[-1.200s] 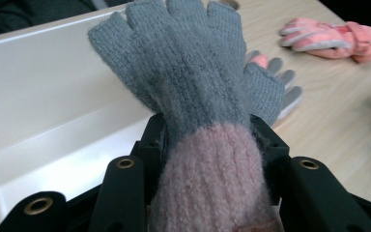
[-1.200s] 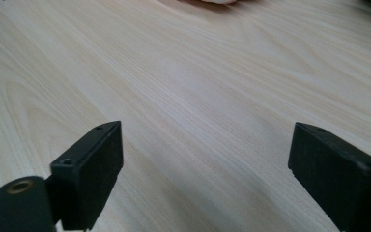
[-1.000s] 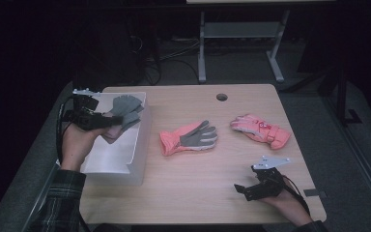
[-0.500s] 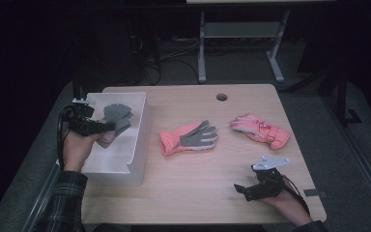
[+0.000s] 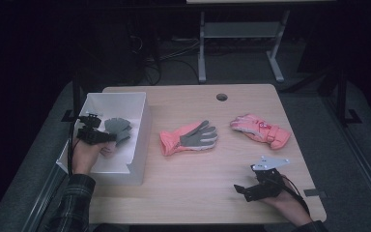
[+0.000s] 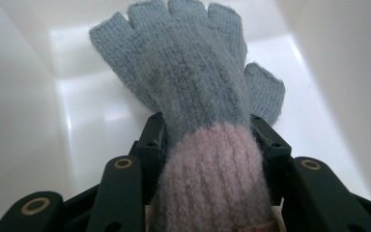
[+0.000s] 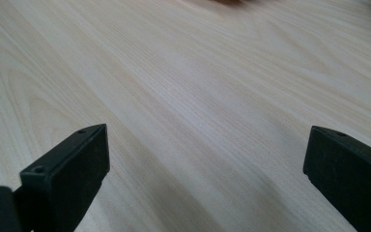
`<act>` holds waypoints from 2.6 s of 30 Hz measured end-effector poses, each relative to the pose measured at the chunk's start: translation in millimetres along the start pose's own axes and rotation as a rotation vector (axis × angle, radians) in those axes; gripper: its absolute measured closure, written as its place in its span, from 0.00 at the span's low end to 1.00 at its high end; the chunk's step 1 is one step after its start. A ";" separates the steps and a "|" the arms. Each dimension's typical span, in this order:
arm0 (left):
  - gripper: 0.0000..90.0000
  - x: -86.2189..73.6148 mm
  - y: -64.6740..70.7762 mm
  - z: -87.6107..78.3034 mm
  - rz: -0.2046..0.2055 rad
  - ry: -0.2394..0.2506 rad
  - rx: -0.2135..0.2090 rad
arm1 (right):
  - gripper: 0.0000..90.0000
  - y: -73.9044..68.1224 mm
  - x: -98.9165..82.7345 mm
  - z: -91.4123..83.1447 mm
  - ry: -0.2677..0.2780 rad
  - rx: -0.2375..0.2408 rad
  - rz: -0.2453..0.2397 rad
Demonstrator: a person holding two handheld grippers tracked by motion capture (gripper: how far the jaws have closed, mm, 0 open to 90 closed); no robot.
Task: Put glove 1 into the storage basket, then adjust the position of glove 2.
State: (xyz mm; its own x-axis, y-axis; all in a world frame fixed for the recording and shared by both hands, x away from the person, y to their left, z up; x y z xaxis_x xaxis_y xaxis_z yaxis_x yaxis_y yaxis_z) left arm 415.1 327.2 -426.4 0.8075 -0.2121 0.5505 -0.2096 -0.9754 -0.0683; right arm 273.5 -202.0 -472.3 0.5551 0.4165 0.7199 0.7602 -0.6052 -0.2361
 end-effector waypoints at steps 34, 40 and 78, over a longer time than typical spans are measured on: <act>0.15 15.5 9.6 -25.8 0.038 0.051 -0.011 | 0.03 -1.2 0.2 0.5 -0.009 0.007 -0.010; 0.15 27.1 19.8 -49.6 0.068 0.105 -0.073 | 0.03 -1.2 0.1 1.7 -0.012 0.007 -0.013; 0.75 76.0 188.7 -82.4 0.302 0.245 -0.341 | 0.03 -1.8 0.7 1.0 -0.018 0.014 -0.026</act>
State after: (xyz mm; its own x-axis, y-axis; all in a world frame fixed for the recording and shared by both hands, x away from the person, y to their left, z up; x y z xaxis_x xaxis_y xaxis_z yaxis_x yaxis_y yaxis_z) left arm 391.4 132.0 -328.9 0.5388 -0.4206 0.7299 -0.6141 -0.7892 -0.0015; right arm 272.8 -199.9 -472.0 0.5408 0.4441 0.7144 0.7792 -0.5845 -0.2265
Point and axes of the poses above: each handheld gripper's, and its own axes: z roughly forward along the jaws, x roughly out of its top, y roughly to its right, the point moved 2 cm from there along z, roughly forward along the jaws, and after that the axes turned 11 degrees about x, right-handed, at the moved point
